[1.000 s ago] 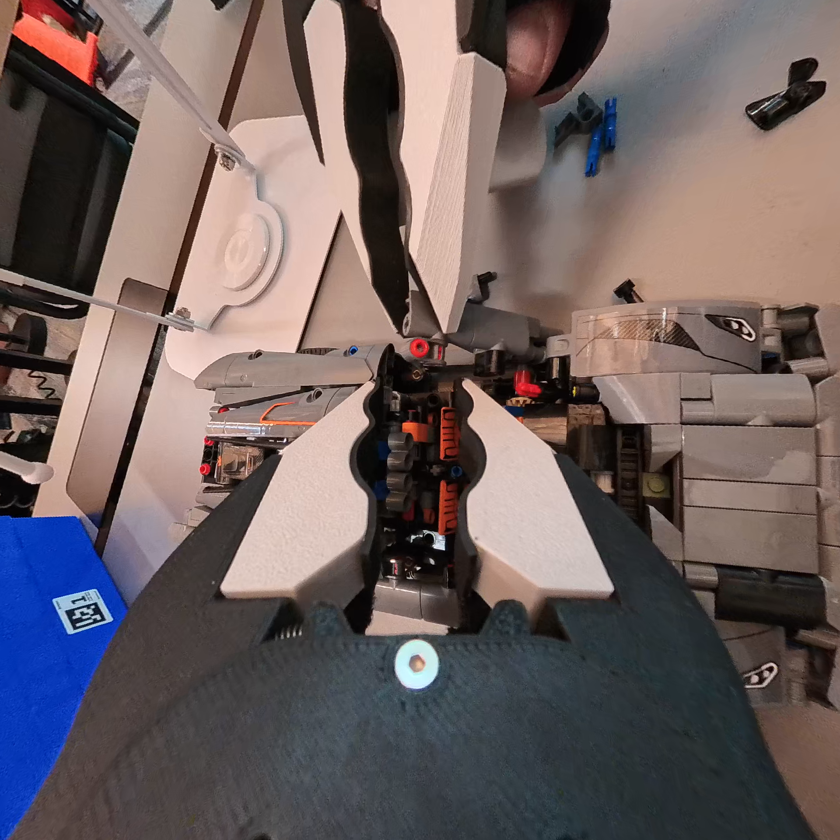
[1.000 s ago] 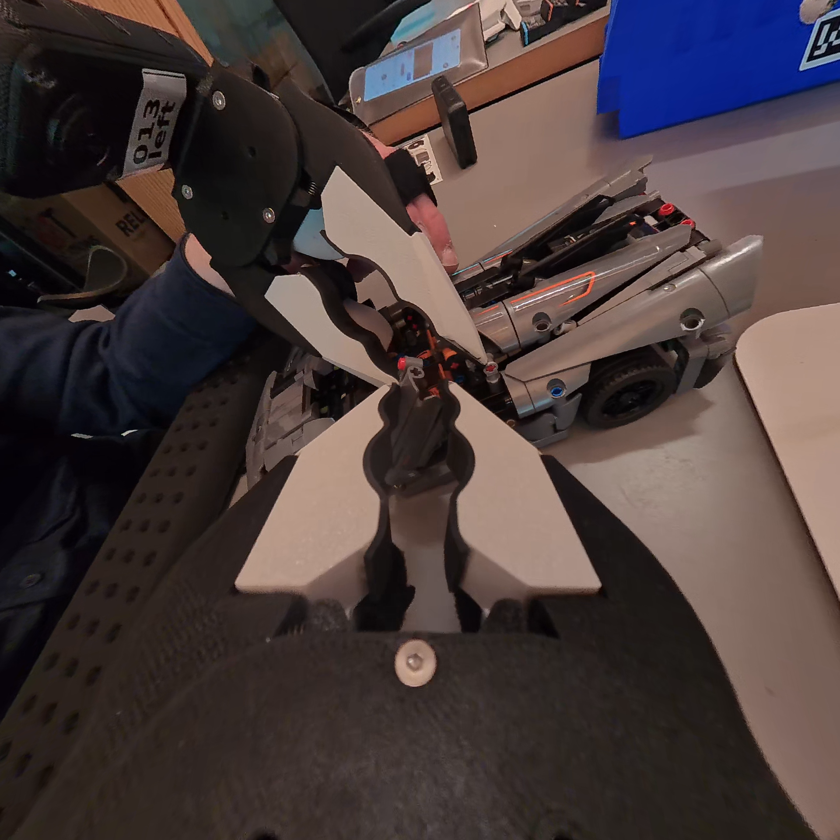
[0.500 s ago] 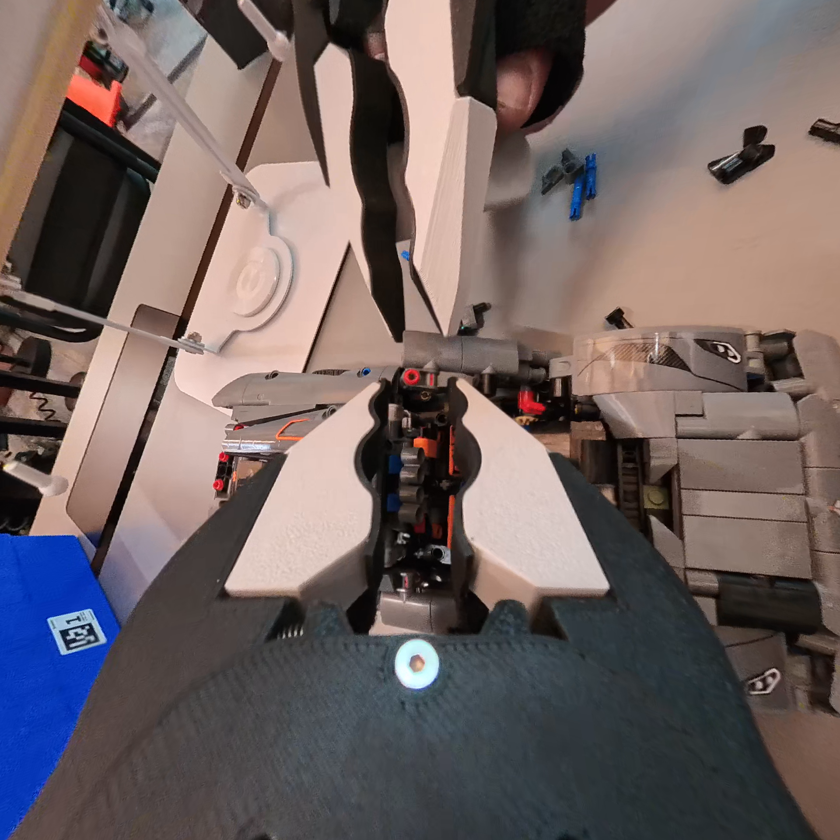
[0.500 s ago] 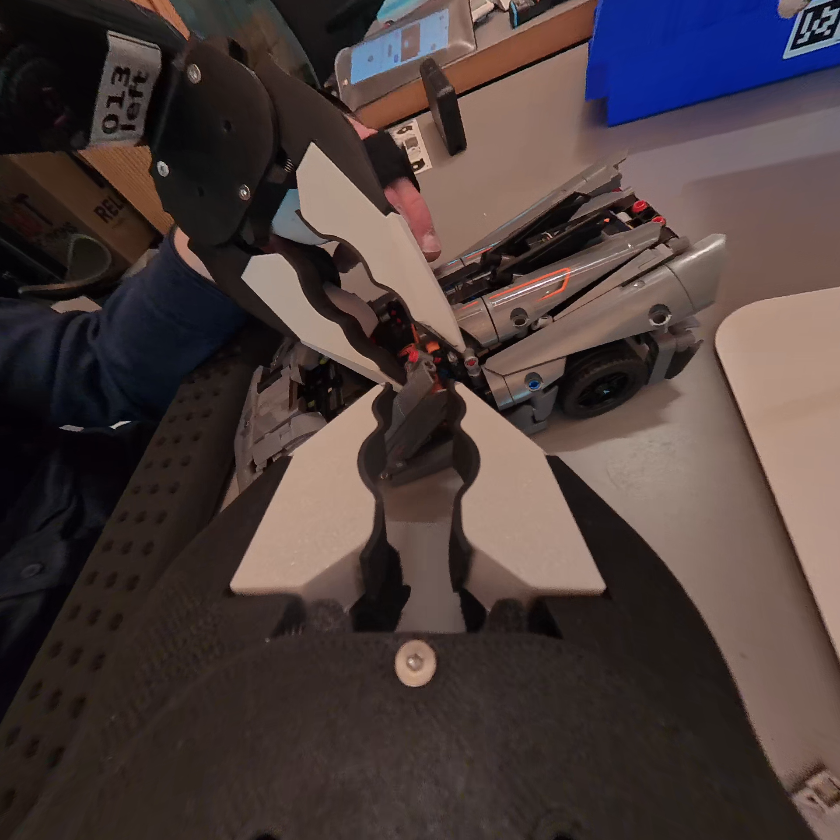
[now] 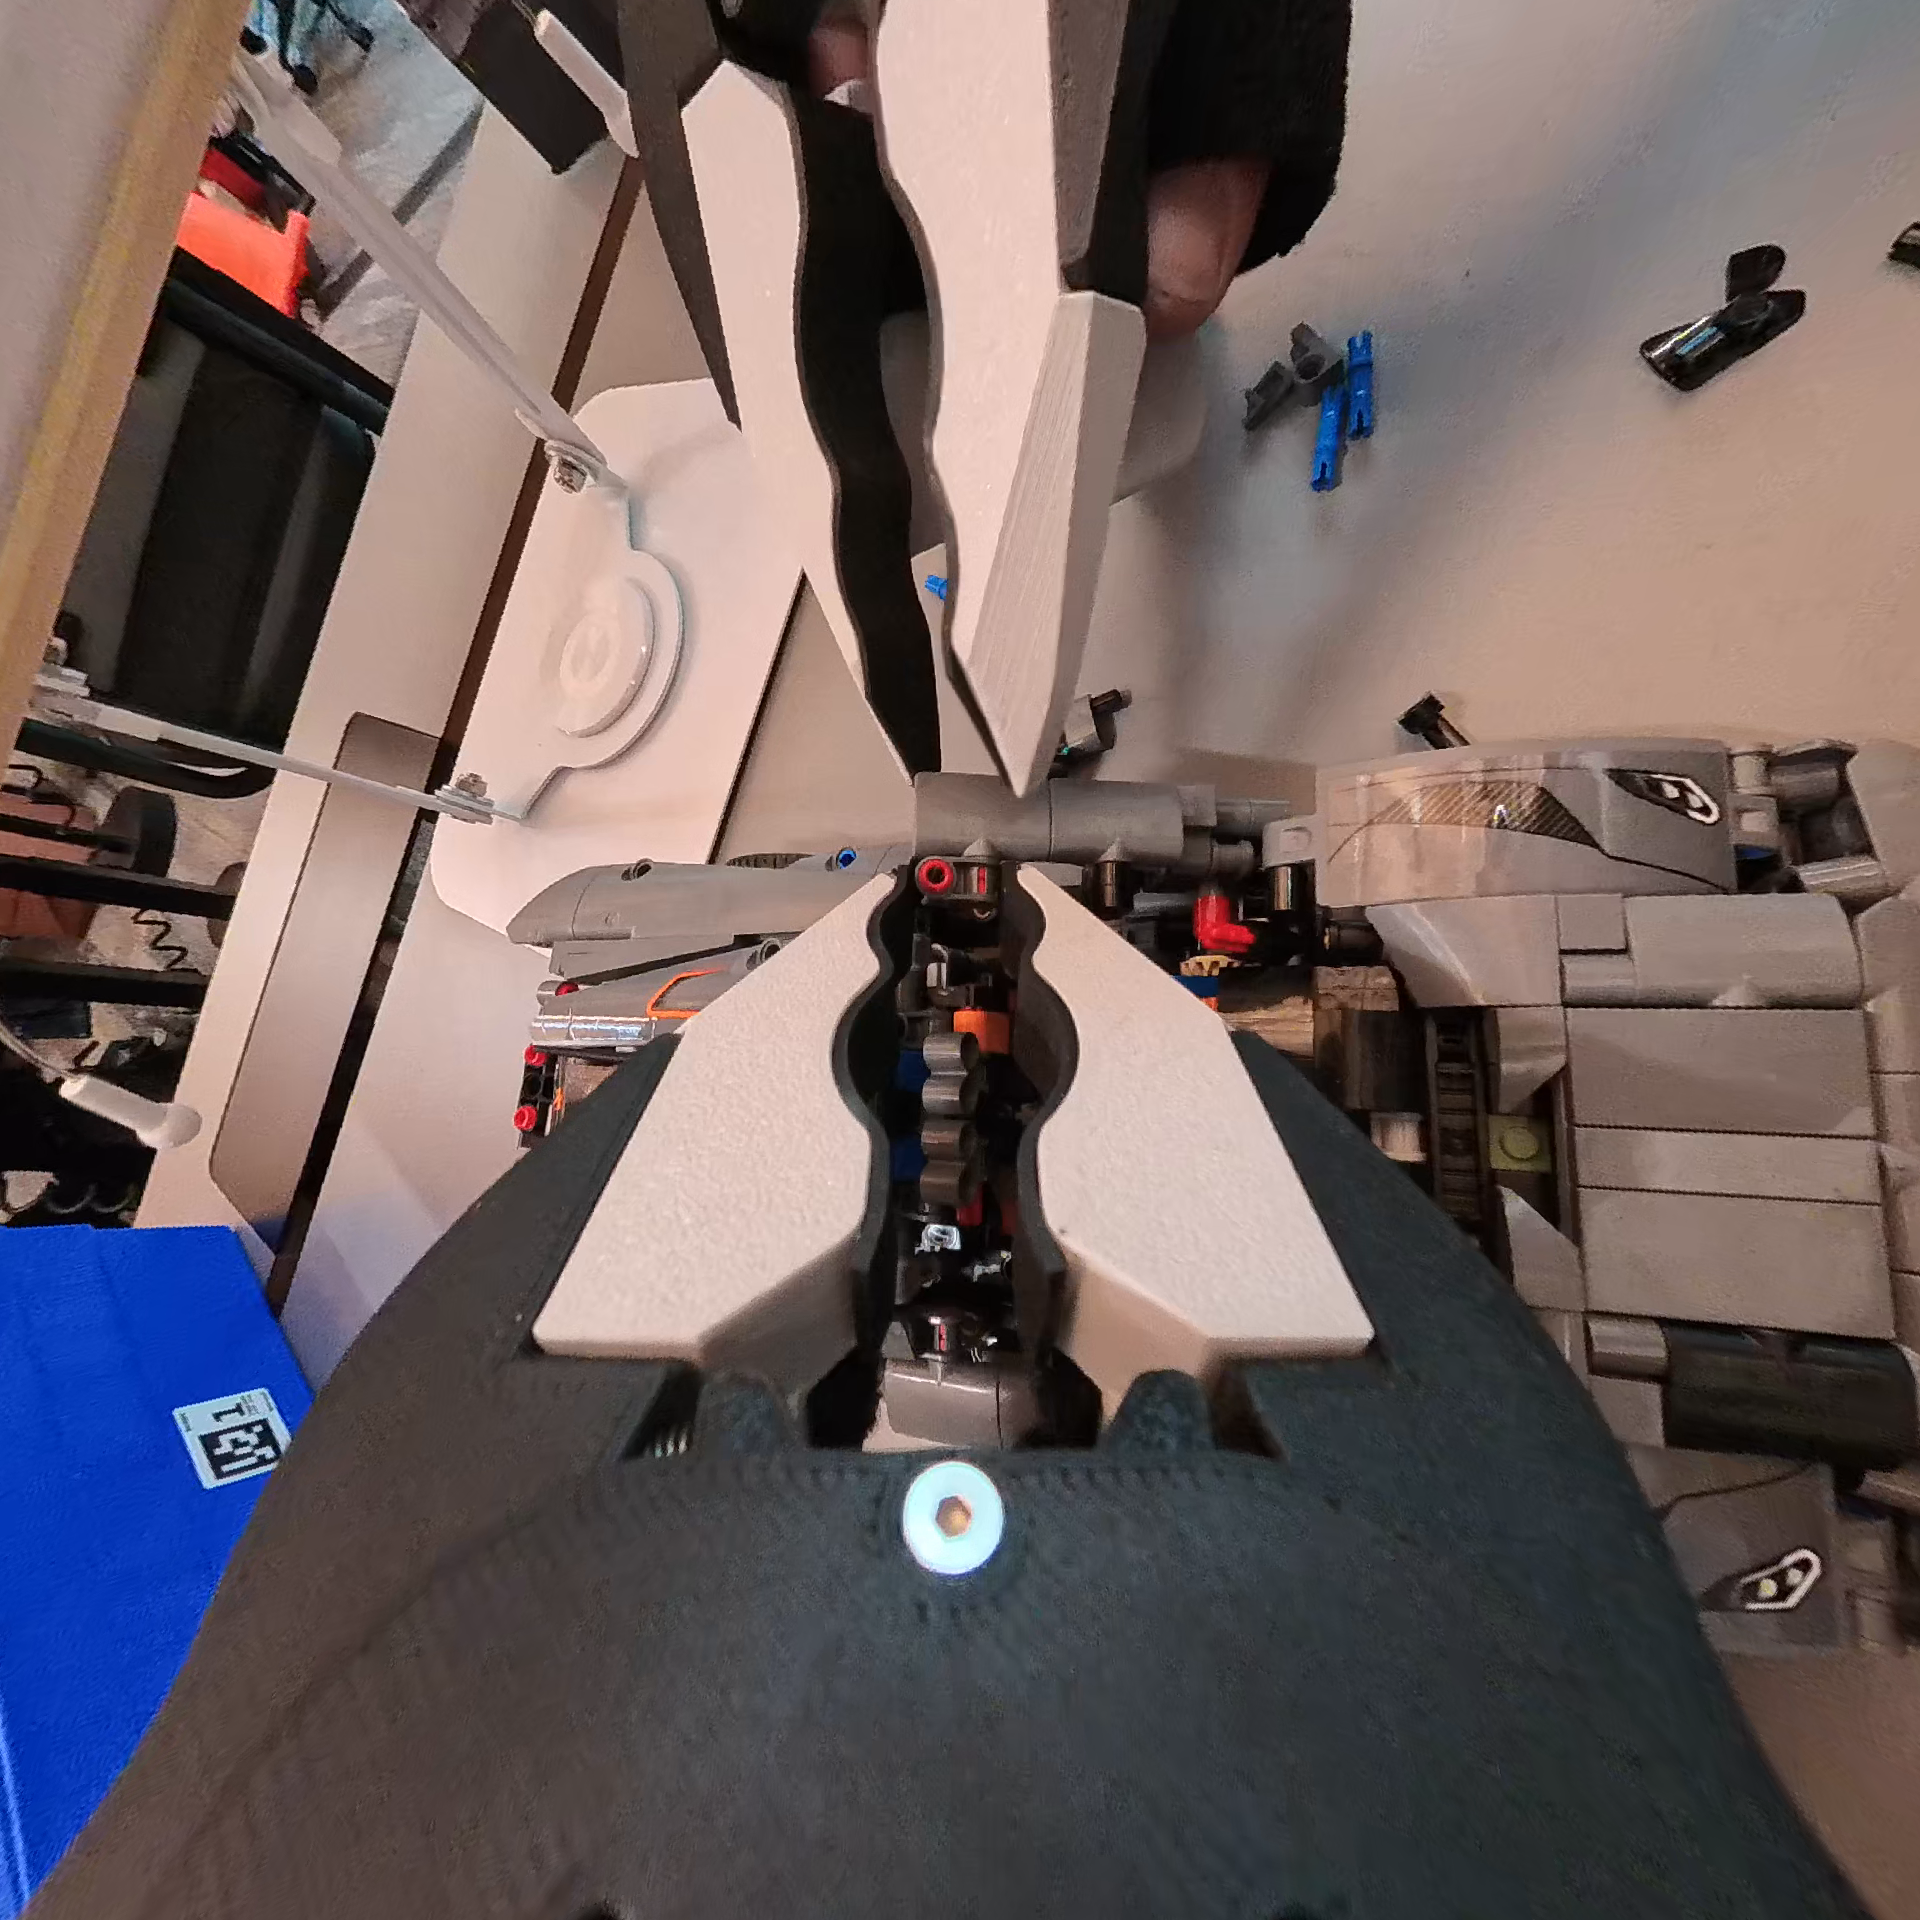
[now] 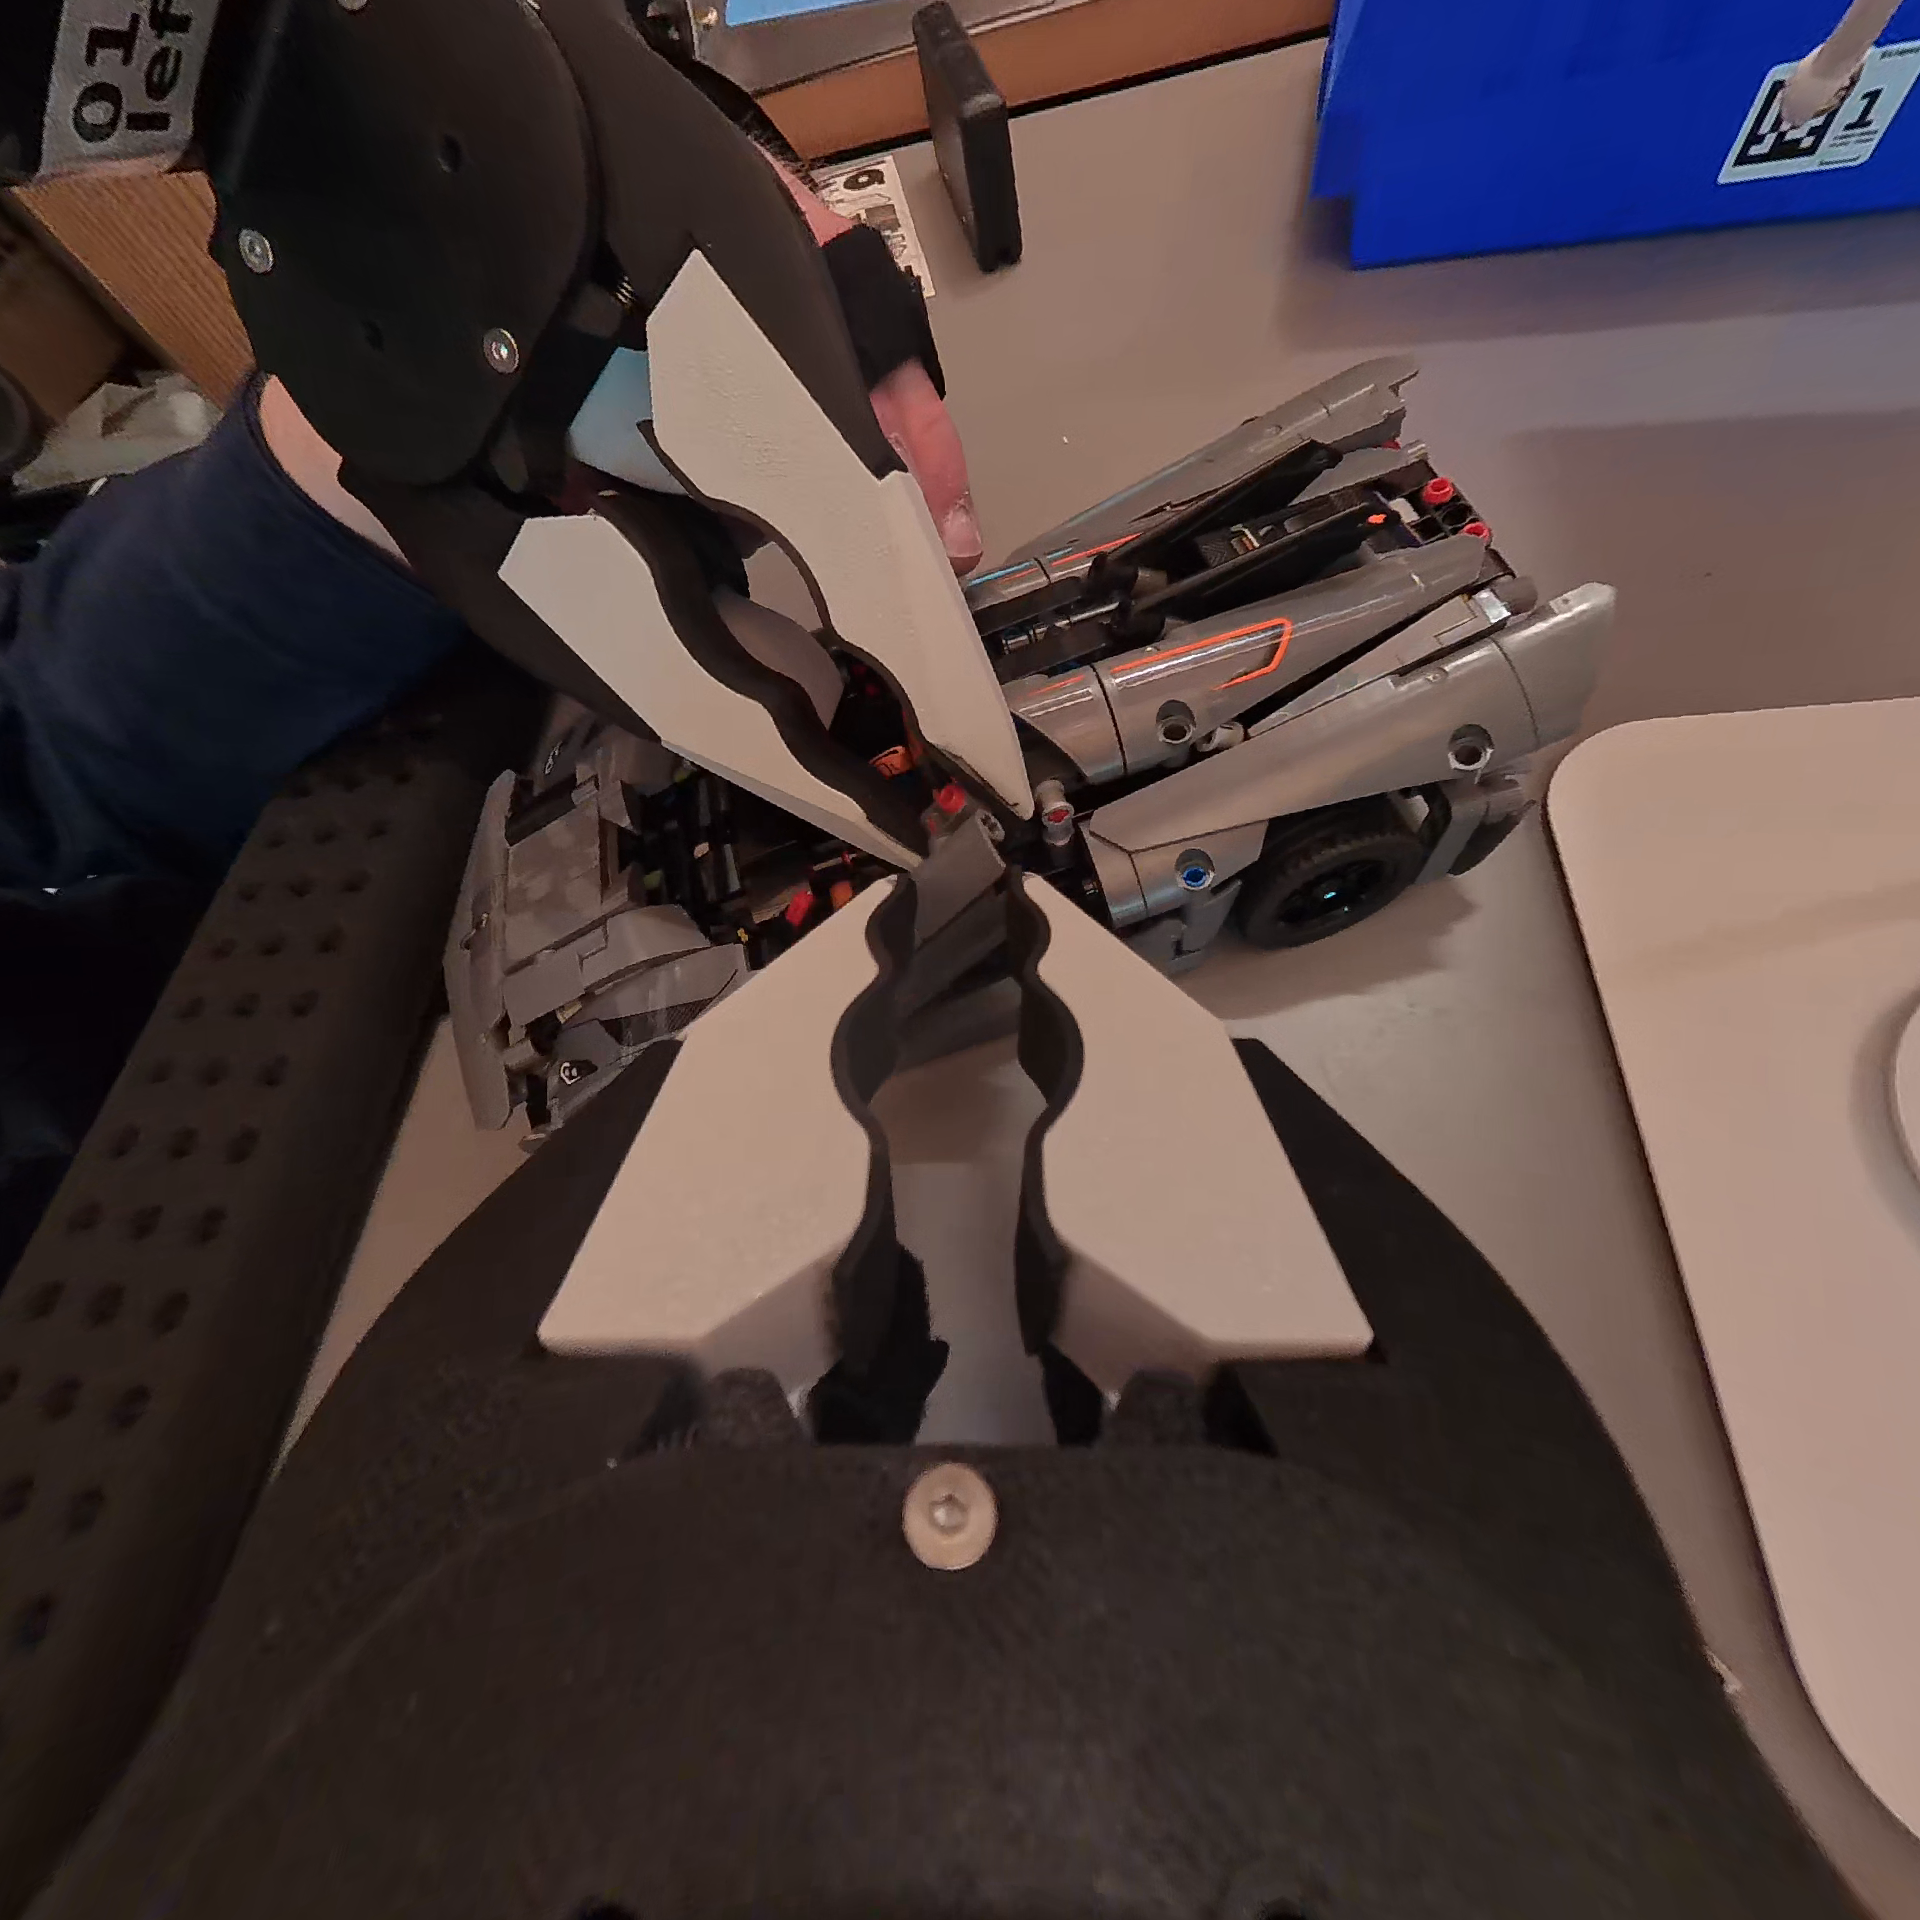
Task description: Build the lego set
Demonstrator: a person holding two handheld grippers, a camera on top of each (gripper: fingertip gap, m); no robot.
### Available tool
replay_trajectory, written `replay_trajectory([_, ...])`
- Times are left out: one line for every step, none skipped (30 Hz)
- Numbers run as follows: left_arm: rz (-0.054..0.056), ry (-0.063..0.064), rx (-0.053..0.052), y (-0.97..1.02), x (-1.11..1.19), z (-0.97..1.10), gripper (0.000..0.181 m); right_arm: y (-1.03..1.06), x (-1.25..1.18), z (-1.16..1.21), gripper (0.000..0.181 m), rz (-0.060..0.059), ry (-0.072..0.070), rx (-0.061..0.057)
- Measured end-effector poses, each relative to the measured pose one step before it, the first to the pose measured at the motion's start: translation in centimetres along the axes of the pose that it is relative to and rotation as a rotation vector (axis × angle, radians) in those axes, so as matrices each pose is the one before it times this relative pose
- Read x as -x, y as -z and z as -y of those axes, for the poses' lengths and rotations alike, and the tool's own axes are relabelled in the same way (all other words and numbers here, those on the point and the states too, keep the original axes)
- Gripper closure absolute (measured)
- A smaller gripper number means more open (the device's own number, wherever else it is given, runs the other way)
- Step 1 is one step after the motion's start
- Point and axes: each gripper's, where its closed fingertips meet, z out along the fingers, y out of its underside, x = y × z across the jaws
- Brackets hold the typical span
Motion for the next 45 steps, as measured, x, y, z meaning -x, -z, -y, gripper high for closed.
replay_trajectory([0.0005,-0.0007,-0.0011,0.009,0.002,0.039,0.167,0.005,0.023,-0.037,0.164,-0.0021,0.0033,0.0064])
replay_trajectory([0.0000,-0.0007,-0.0015,0.023,-0.010,0.031,0.167,0.025,0.050,0.004,0.164,-0.0008,0.0026,0.0046])
replay_trajectory([-0.0010,0.0023,-0.0013,0.000,-0.005,0.004,0.167,0.014,0.038,-0.006,0.163,-0.0020,0.0031,0.0050])
replay_trajectory([-0.0016,0.0032,-0.0008,-0.002,-0.018,0.018,0.167,-0.010,-0.016,-0.018,0.164,-0.0055,0.0049,0.0052])
replay_trajectory([0.0001,-0.0008,0.0007,0.026,-0.011,0.015,0.167,-0.011,-0.034,-0.010,0.164,-0.0063,0.0053,0.0034])
replay_trajectory([0.0014,-0.0036,0.0014,0.026,-0.010,0.008,0.168,-0.022,-0.034,0.012,0.165,-0.0052,0.0029,0.0014])
replay_trajectory([0.0009,-0.0024,0.0011,0.019,-0.013,0.024,0.168,-0.014,-0.059,0.002,0.166,-0.0045,0.0012,0.0004])
replay_trajectory([-0.0004,-0.0010,0.0006,0.005,-0.035,0.037,0.168,0.007,-0.075,-0.013,0.168,-0.0038,0.0007,-0.0012])
replay_trajectory([0.0005,-0.0021,0.0013,-0.001,-0.006,0.033,0.168,0.014,-0.059,-0.006,0.171,-0.0013,-0.0018,-0.0029])
replay_trajectory([0.0013,-0.0018,0.0027,-0.004,-0.006,0.002,0.168,0.013,-0.028,-0.005,0.172,0.0024,-0.0047,-0.0033])
replay_trajectory([0.0003,0.0017,0.0030,-0.018,0.002,-0.007,0.168,-0.016,-0.022,-0.002,0.172,0.0024,-0.0040,-0.0031])
replay_trajectory([-0.0001,0.0019,0.0027,-0.012,0.014,-0.043,0.168,-0.031,-0.023,0.004,0.172,0.0001,-0.0019,-0.0025])
replay_trajectory([0.0003,0.0009,0.0021,-0.007,0.008,-0.031,0.168,-0.040,-0.030,-0.001,0.172,-0.0006,-0.0019,-0.0015])
replay_trajectory([0.0006,0.0002,0.0020,-0.003,0.013,-0.014,0.168,-0.026,-0.025,0.007,0.172,-0.0003,-0.0016,-0.0008])
replay_trajectory([0.0005,0.0001,0.0014,-0.002,0.003,-0.003,0.168,-0.013,-0.011,0.010,0.172,0.0003,-0.0010,-0.0010])
replay_trajectory([0.0006,0.0010,0.0019,-0.008,0.009,0.009,0.168,0.004,-0.016,-0.004,0.171,0.0007,-0.0015,-0.0015])
replay_trajectory([0.0001,0.0025,0.0035,-0.029,0.009,-0.010,0.168,-0.008,-0.023,-0.008,0.171,0.0005,-0.0025,-0.0012])
replay_trajectory([0.0003,0.0016,0.0030,-0.034,0.015,-0.015,0.168,-0.012,-0.028,-0.012,0.171,0.0001,-0.0024,-0.0006])
replay_trajectory([0.0006,0.0004,0.0015,-0.013,0.006,-0.012,0.168,-0.007,-0.035,-0.008,0.172,0.0004,-0.0023,-0.0010])
replay_trajectory([-0.0013,0.0053,0.0015,-0.011,0.005,-0.013,0.168,-0.012,-0.013,0.000,0.172,0.0010,-0.0029,-0.0018])
replay_trajectory([-0.0027,0.0082,0.0022,-0.035,0.006,-0.023,0.168,-0.017,-0.027,-0.006,0.172,0.0009,-0.0030,-0.0018])
replay_trajectory([-0.0001,0.0025,0.0016,-0.012,0.016,-0.008,0.168,-0.006,-0.036,-0.012,0.172,0.0010,-0.0030,-0.0015])
replay_trajectory([0.0009,0.0022,0.0018,-0.026,0.006,0.012,0.168,0.000,-0.026,-0.008,0.172,0.0010,-0.0029,-0.0013])
replay_trajectory([-0.0011,0.0069,0.0031,-0.031,0.008,-0.005,0.168,0.011,-0.022,-0.017,0.172,-0.0002,-0.0013,-0.0007])
replay_trajectory([-0.0007,0.0041,0.0023,-0.034,0.010,0.004,0.168,-0.001,-0.037,-0.016,0.172,-0.0007,-0.0010,0.0002])
replay_trajectory([0.0007,0.0001,0.0013,-0.019,0.008,-0.002,0.168,-0.004,-0.024,-0.011,0.172,-0.0002,-0.0019,-0.0002])
replay_trajectory([0.0000,0.0006,0.0010,-0.020,0.015,-0.016,0.168,0.001,-0.017,-0.010,0.172,-0.0002,-0.0017,-0.0008])
replay_trajectory([-0.0014,0.0016,-0.0004,-0.015,0.016,-0.019,0.168,-0.009,-0.022,0.003,0.172,-0.0005,-0.0010,-0.0004])
replay_trajectory([-0.0035,0.0044,-0.0021,-0.022,0.000,-0.009,0.168,0.001,-0.027,0.000,0.172,-0.0013,-0.0002,0.0002])
replay_trajectory([-0.0043,0.0053,-0.0020,-0.030,0.012,-0.022,0.168,-0.003,-0.020,-0.003,0.172,-0.0024,0.0001,0.0013])
replay_trajectory([-0.0033,0.0045,-0.0018,-0.037,0.013,-0.035,0.168,-0.017,-0.034,-0.013,0.172,-0.0041,0.0010,0.0029])
replay_trajectory([-0.0022,0.0034,-0.0016,-0.054,0.018,-0.019,0.168,-0.018,-0.027,-0.018,0.171,-0.0056,0.0037,0.0047])
replay_trajectory([-0.0014,0.0037,0.0003,-0.053,0.022,-0.043,0.168,-0.025,-0.010,-0.038,0.170,-0.0064,0.0063,0.0074])
replay_trajectory([-0.0015,0.0061,0.0019,-0.055,0.032,-0.054,0.168,-0.032,0.033,-0.033,0.167,-0.0068,0.0083,0.0098])
replay_trajectory([-0.0007,0.0063,0.0013,-0.052,0.047,-0.040,0.168,-0.025,0.058,-0.030,0.165,-0.0068,0.0100,0.0112])
replay_trajectory([0.0006,0.0044,-0.0002,-0.035,0.069,-0.026,0.168,-0.028,0.078,-0.031,0.162,-0.0070,0.0104,0.0129])
replay_trajectory([-0.0003,0.0076,-0.0003,-0.027,0.061,-0.036,0.168,-0.019,0.057,-0.029,0.158,-0.0088,0.0102,0.0140])
replay_trajectory([-0.0004,0.0084,-0.0004,-0.031,0.065,-0.021,0.168,-0.015,0.020,-0.043,0.156,-0.0117,0.0109,0.0146])
replay_trajectory([-0.0002,0.0060,0.0004,-0.042,0.055,-0.025,0.168,-0.019,0.007,-0.040,0.155,-0.0133,0.0100,0.0155])
replay_trajectory([-0.0017,0.0061,0.0015,-0.056,0.034,-0.032,0.168,-0.040,0.010,-0.070,0.153,-0.0127,0.0068,0.0179])
replay_trajectory([-0.0018,0.0093,0.0036,-0.085,0.033,-0.060,0.168,-0.043,-0.012,-0.116,0.151,-0.0136,0.0039,0.0206])
replay_trajectory([0.0034,0.0071,0.0033,-0.059,0.104,-0.026,0.168,-0.047,-0.061,-0.098,0.150,-0.0168,0.0025,0.0203])
replay_trajectory([0.0043,0.0059,0.0066,-0.090,0.118,-0.088,0.168,-0.056,-0.049,-0.071,0.149,-0.0176,0.0041,0.0188])
replay_trajectory([0.0018,0.0063,0.0042,-0.084,0.080,-0.047,0.168,-0.075,-0.011,-0.096,0.147,-0.0166,0.0071,0.0201])
replay_trajectory([0.0009,0.0063,0.0027,-0.066,0.070,-0.042,0.169,-0.095,-0.007,-0.115,0.145,-0.0178,0.0106,0.0212])
